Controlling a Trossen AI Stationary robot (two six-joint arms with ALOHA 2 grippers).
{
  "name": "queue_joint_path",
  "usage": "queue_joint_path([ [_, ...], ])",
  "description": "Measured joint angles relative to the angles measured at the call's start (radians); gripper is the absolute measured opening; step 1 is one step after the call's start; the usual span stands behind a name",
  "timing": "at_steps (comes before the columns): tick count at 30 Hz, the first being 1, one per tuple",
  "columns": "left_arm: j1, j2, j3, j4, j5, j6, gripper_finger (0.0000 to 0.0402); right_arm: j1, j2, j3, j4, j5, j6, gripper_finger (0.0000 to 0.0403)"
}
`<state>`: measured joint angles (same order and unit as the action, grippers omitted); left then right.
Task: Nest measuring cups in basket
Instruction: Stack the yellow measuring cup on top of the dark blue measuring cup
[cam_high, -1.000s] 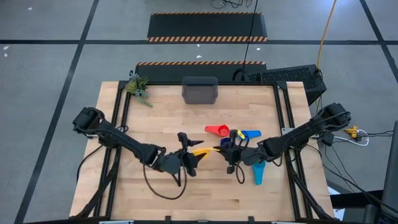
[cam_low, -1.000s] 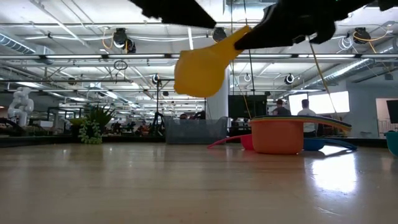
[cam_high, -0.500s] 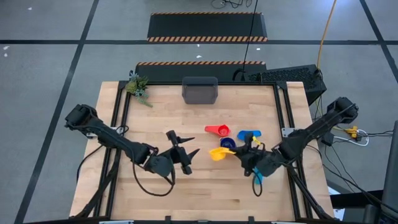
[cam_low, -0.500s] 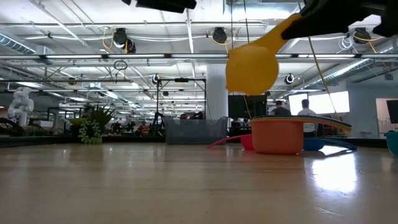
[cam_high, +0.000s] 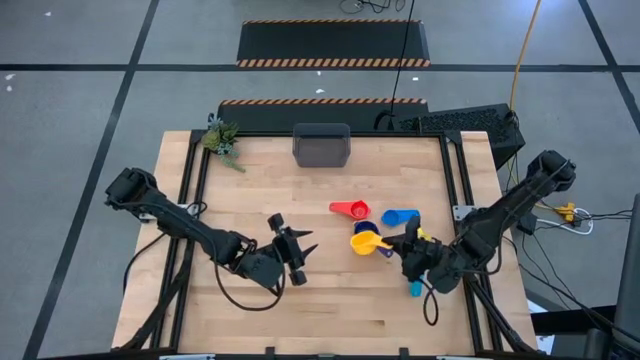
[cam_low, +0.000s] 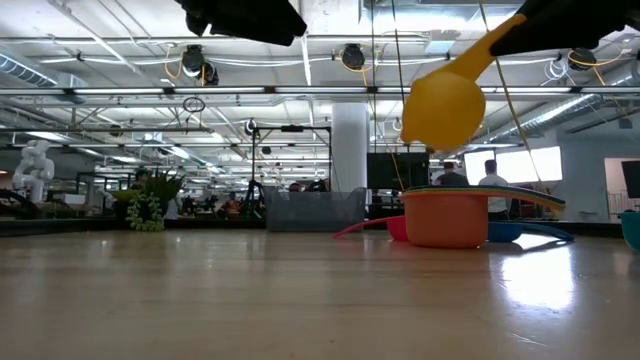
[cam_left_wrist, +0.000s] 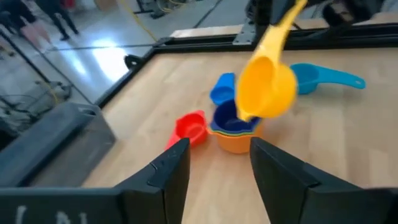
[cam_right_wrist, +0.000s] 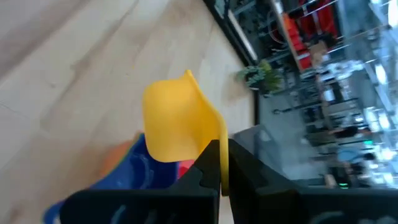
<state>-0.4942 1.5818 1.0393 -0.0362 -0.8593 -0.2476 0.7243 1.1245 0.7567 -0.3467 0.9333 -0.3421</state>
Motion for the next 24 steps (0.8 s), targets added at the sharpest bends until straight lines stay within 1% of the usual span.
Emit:
queue_joint_path([
  [4,0.0,0.0,0.0,0.001,0.031,-0.002,0.0157,0.032,-0.007,0.0,-0.007,0.064,-0.033,0.0],
  [9,0.0,0.0,0.0,0.001,0.032,-0.002,0.0158,0.068,-0.007,0.0,-0.05,0.105,-0.038,0.0],
  [15,0.001,0.0,0.0,0.002,0.053,0.002,0.0159,0.105,-0.006,0.0,-0.085,0.214,-0.042,0.0],
  [21,0.001,0.0,0.0,0.002,0.055,0.001,0.0159,0.109,0.002,-0.009,-0.083,0.226,-0.043,0.0],
  [24,0.001,0.0,0.0,0.002,0.055,0.001,0.0159,0.109,0.016,-0.034,-0.081,0.269,-0.045,0.0],
])
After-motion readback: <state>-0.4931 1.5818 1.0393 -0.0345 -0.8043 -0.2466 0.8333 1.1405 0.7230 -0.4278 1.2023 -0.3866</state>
